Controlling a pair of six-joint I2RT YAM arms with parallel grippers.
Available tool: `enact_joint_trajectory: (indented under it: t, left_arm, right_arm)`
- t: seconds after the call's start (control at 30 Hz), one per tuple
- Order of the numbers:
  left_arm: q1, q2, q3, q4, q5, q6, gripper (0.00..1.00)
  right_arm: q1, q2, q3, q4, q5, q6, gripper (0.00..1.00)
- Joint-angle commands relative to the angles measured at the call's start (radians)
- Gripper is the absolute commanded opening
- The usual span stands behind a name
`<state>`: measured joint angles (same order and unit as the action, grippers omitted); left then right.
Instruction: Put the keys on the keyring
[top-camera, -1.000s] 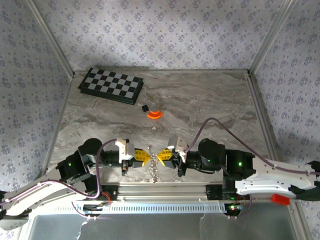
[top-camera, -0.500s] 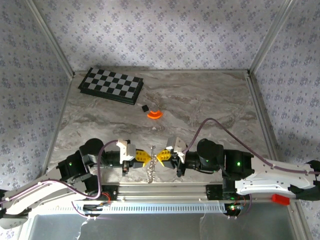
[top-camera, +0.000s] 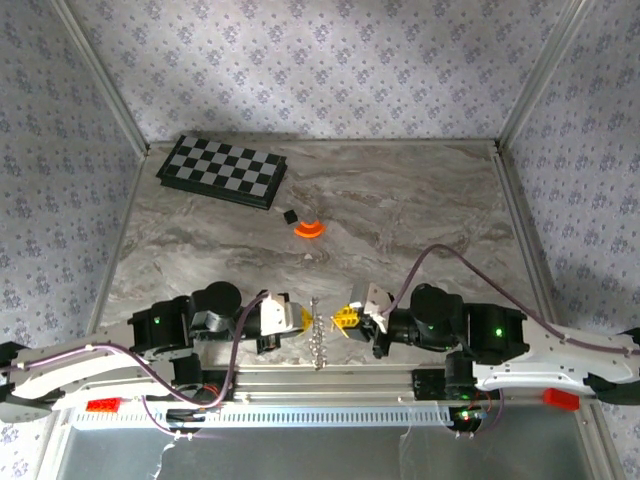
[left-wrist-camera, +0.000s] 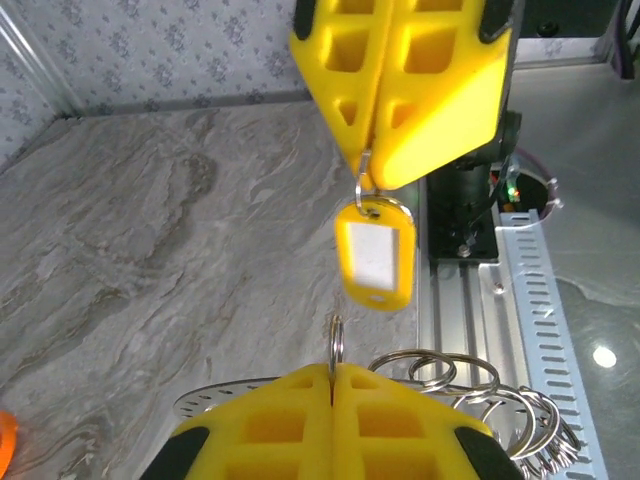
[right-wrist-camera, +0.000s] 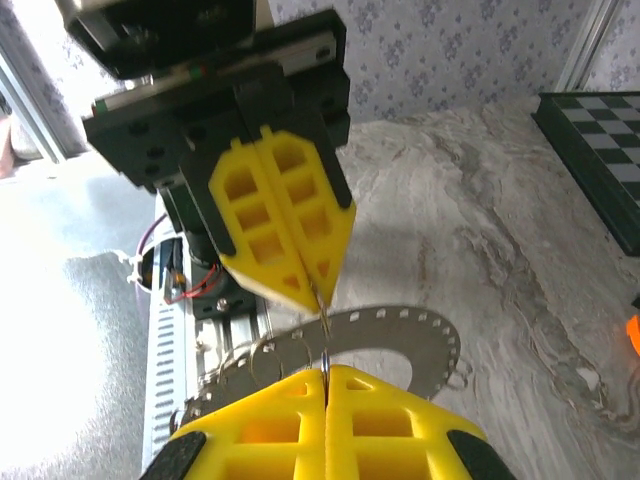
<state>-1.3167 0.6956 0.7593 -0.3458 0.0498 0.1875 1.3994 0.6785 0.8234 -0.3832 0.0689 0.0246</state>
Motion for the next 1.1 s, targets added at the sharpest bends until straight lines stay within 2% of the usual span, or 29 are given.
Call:
enact_joint_trajectory:
  t: [0.0, 0.23, 0.63, 1.07]
  left_arm:
    - [-0.023, 0.012, 0.063, -0.012, -0.073, 0.049, 0.00]
    - [-0.040, 0.041, 0.083, -0.023, -0.105, 0.075, 0.00]
    - [-0.041, -0.005, 0.089, -0.016, -0.004, 0.051, 0.00]
    - [-0.040, -0.036, 0.081, -0.021, 0.001, 0.038, 0.00]
  right_arm:
    - [0.004, -0.030, -0.018, -0.020, 0.015, -0.051, 0.00]
    - [0.007, -0.020, -0.053, 0.030, 0.027, -0.091, 0.00]
    - [0.011, 0.017, -0.059, 0.120, 0.055, -0.147, 0.00]
    - [0.058, 0.078, -0.025, 0.159, 0.074, -0.169, 0.00]
